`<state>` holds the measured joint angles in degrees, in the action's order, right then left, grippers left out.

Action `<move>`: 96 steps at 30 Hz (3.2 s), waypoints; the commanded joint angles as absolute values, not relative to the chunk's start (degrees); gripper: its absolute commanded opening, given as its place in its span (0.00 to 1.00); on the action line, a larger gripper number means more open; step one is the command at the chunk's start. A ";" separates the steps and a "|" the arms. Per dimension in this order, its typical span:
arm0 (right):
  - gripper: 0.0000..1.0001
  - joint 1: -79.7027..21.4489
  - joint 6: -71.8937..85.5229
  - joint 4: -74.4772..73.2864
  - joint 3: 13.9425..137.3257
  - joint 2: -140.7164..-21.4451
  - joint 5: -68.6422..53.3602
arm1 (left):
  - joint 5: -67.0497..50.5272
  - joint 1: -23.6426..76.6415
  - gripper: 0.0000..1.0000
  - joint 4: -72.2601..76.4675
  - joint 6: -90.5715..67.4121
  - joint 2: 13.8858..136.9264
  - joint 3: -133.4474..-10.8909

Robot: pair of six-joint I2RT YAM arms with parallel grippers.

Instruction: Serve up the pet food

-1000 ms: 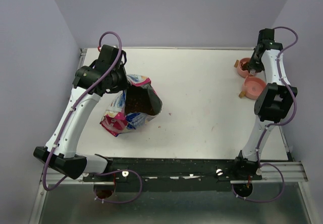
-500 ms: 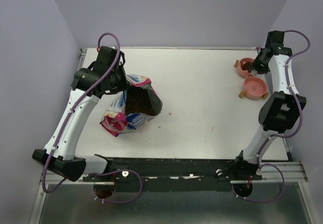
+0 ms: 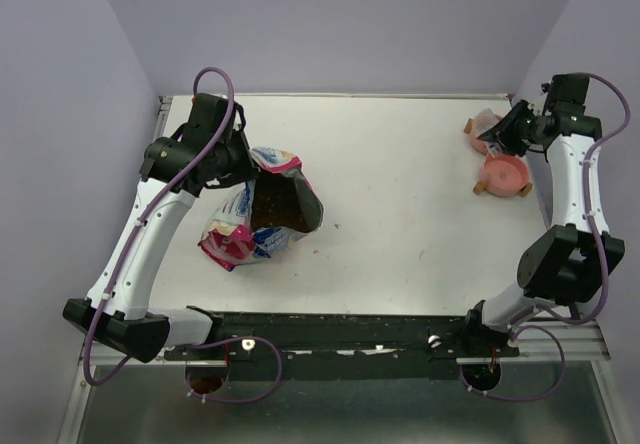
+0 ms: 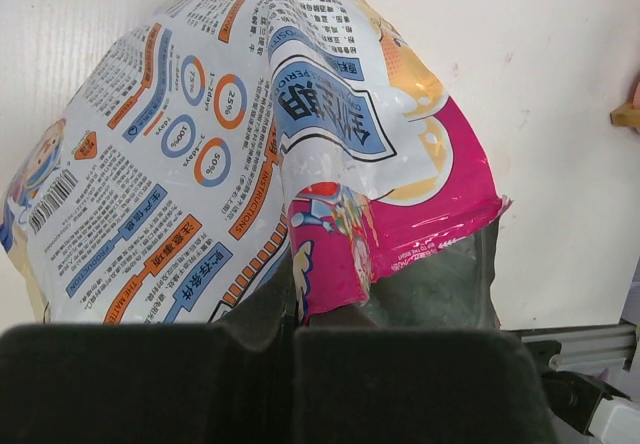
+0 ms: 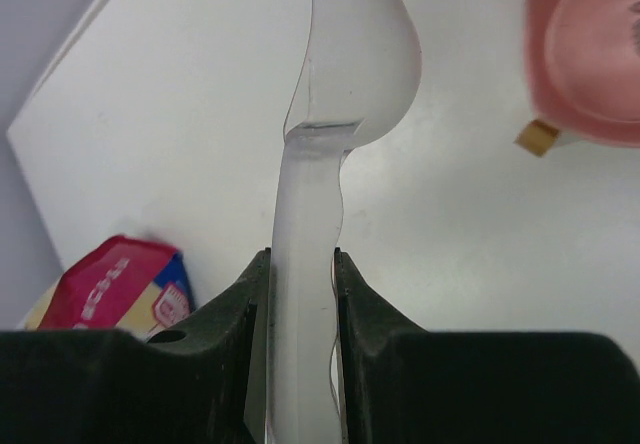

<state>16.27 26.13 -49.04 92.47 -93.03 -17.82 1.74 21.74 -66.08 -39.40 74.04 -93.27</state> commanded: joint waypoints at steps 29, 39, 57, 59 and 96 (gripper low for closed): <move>0.00 -31.89 31.99 -67.85 93.32 -82.77 -38.78 | -18.02 29.53 0.00 -58.62 -39.81 83.06 -99.49; 0.00 -41.48 29.98 -75.93 114.16 -105.71 -12.59 | -22.06 33.66 0.00 -57.57 -41.75 83.85 -99.14; 0.00 -49.66 34.89 -31.12 94.14 -102.14 -39.11 | -17.58 33.75 0.00 -62.75 -39.03 83.41 -102.65; 0.00 -48.00 36.64 -27.88 91.34 -99.33 -42.86 | -16.00 33.58 0.00 -63.63 -38.32 83.23 -103.36; 0.00 -31.38 34.30 -43.03 75.77 -82.86 -44.92 | -9.23 27.77 0.00 -63.28 -38.41 78.84 -102.92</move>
<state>-31.16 40.91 -32.71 74.78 -80.97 -48.93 -6.72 27.75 -68.69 -37.60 81.91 -100.60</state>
